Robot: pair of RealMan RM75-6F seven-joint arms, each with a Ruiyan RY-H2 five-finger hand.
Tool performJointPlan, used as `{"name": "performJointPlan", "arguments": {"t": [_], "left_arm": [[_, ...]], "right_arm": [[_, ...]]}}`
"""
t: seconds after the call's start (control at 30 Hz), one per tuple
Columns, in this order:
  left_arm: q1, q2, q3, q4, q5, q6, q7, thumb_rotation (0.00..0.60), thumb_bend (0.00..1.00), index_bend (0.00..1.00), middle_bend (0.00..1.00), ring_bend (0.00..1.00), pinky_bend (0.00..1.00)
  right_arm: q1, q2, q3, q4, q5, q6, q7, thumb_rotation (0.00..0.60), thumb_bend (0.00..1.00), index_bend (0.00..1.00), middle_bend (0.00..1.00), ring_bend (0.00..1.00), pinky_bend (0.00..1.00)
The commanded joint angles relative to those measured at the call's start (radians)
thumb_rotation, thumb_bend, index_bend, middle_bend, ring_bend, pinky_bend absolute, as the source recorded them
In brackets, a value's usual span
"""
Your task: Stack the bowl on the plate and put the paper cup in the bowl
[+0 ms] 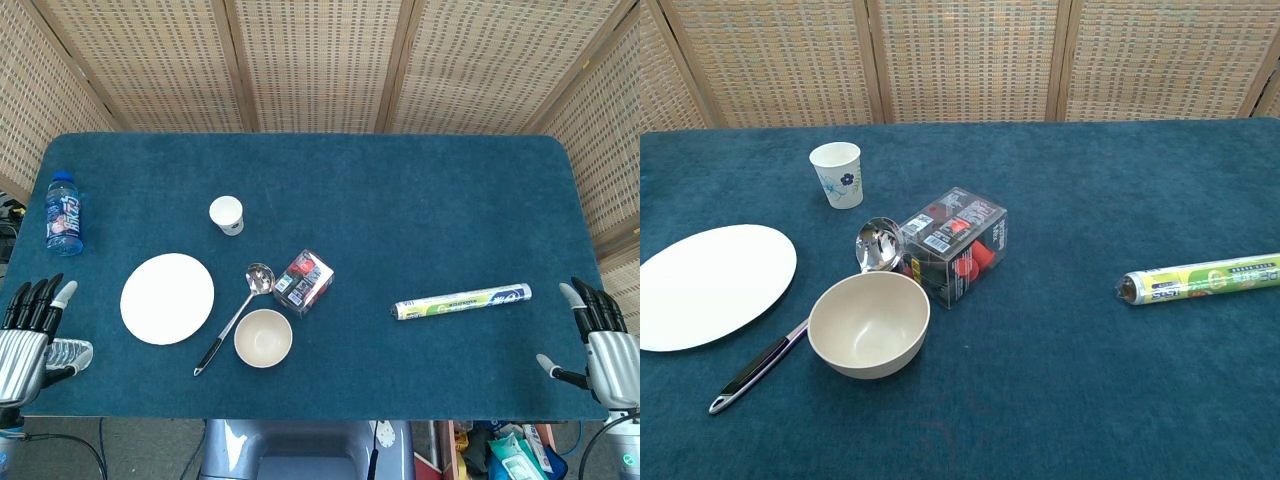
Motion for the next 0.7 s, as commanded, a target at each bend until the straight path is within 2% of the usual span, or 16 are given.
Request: {"name": "performJointPlan", "arguments": {"t": [0.03, 0.33, 0.5, 0.7], "left_arm": [[-0.001, -0.001, 0.001, 0.001, 0.002, -0.002, 0.002, 0.600, 0.09, 0.00, 0.00, 0.00, 0.00], [-0.003, 0.000, 0.010, -0.009, 0.030, 0.008, -0.009, 0.600, 0.10, 0.00, 0.00, 0.00, 0.00], [-0.013, -0.002, 0.025, -0.011, 0.070, 0.002, -0.020, 0.600, 0.10, 0.08, 0.00, 0.00, 0.00], [-0.044, -0.010, 0.052, -0.001, 0.145, -0.029, -0.023, 0.600, 0.11, 0.12, 0.00, 0.00, 0.00]], "right_arm": [[-0.001, 0.000, 0.001, 0.000, 0.001, 0.002, 0.001, 0.600, 0.14, 0.01, 0.00, 0.00, 0.00], [-0.004, 0.002, 0.001, 0.004, 0.004, 0.003, 0.011, 0.600, 0.14, 0.01, 0.00, 0.00, 0.00], [-0.004, 0.003, 0.003, 0.007, 0.011, 0.000, 0.017, 0.600, 0.14, 0.01, 0.00, 0.00, 0.00], [-0.003, 0.001, 0.003, 0.005, 0.013, -0.004, 0.011, 0.600, 0.14, 0.01, 0.00, 0.00, 0.00]]}}
